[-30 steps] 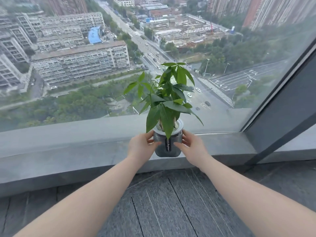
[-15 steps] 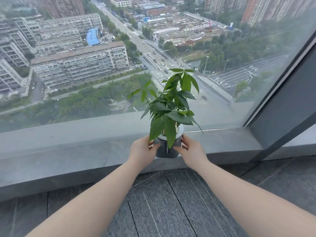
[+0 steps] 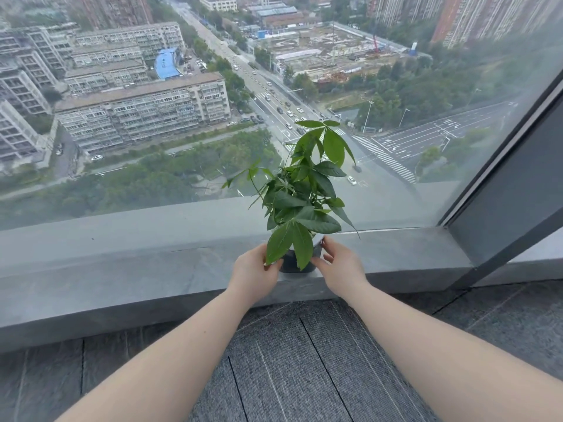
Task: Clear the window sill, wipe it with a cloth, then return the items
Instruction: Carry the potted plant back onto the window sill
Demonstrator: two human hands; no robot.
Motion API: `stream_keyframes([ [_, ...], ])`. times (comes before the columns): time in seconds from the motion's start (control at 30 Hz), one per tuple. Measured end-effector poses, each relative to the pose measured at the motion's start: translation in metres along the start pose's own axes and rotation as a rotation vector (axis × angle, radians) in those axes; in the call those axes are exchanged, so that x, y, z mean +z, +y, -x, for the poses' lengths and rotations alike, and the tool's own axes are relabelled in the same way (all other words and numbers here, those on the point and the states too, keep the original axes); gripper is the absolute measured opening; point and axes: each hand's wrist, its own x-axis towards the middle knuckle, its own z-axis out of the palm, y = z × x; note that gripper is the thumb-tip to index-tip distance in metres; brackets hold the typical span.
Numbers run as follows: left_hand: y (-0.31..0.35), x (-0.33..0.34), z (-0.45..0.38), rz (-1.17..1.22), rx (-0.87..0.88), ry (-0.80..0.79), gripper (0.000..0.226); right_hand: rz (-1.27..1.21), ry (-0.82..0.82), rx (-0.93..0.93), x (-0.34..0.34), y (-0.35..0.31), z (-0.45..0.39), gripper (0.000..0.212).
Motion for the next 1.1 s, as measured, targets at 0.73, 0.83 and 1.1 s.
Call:
stream_keyframes([
  [0.73,0.014,-0.071,0.052,-0.232,-0.160,-0.430,0.051,0.498,-0.296,0.234,-0.045,-0.034,0.066,0.052],
  [0.83,0.042,-0.119,0.070,-0.278,-0.175,-0.454,0.040,0.546,-0.365,0.243,-0.071,-0.077,0.094,0.049],
  [1.1,0.153,-0.289,0.106,-0.270,-0.194,-0.458,0.039,0.649,-0.420,0.194,-0.163,-0.258,0.162,0.042],
])
